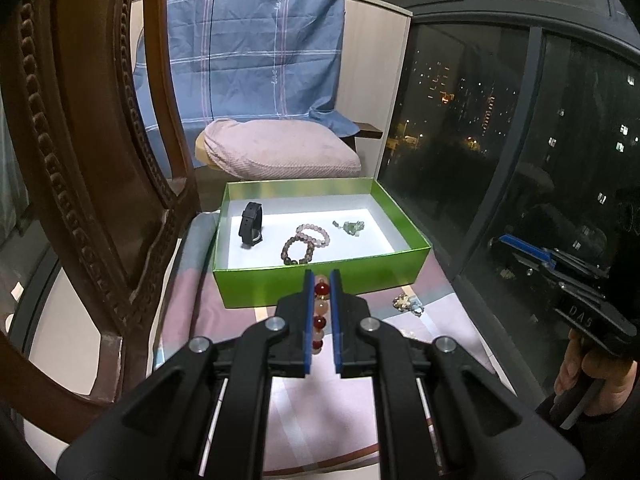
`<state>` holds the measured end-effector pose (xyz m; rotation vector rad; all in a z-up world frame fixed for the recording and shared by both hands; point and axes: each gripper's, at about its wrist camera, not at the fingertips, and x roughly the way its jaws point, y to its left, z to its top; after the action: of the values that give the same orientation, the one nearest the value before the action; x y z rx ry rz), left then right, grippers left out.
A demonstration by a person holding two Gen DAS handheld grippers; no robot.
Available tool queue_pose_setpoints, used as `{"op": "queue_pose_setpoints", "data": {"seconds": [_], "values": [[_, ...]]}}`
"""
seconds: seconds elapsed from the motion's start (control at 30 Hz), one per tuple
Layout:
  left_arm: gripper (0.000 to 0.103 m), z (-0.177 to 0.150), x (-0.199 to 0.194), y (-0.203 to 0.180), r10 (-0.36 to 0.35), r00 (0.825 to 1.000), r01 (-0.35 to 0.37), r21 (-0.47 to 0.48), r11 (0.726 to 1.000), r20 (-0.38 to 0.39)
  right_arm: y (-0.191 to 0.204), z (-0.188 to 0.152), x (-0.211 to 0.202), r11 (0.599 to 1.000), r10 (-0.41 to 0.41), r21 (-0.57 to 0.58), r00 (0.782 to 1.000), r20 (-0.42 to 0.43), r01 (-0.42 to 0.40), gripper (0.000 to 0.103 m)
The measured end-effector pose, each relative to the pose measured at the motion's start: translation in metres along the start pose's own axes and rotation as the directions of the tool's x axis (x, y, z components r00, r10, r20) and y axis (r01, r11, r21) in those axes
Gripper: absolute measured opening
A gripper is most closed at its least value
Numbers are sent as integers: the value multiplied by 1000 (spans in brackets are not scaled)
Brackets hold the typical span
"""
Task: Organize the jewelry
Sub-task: 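Carry the silver ring into the green box and open the right tool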
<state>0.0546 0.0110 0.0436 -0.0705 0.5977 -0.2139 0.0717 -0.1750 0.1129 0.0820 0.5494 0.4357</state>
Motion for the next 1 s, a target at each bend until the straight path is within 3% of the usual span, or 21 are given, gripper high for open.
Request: {"op": "queue_pose_setpoints", "data": {"seconds": [1.0], "values": [[8,0,5,-1,-5,1000,5,1,1000,-21,2,5,15,1000,-13,-12,999,-37,13,19]]}}
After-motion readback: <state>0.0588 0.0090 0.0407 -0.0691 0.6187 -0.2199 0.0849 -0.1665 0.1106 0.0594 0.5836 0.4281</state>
